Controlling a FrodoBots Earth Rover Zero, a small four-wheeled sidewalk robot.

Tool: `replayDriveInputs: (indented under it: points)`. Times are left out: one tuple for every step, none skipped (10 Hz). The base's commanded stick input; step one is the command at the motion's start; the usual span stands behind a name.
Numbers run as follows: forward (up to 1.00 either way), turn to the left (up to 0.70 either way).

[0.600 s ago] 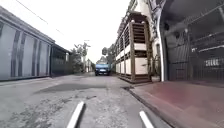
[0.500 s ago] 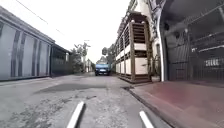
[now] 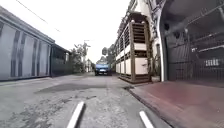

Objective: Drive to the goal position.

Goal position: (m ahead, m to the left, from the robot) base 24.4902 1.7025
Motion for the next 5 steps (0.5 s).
replayDriveInputs:
  points:
    - [0.00,0.09]
    - [0.00,0.13]
    - [0.03,0.14]
    - [0.20,0.19]
    - [0.49,0.28]
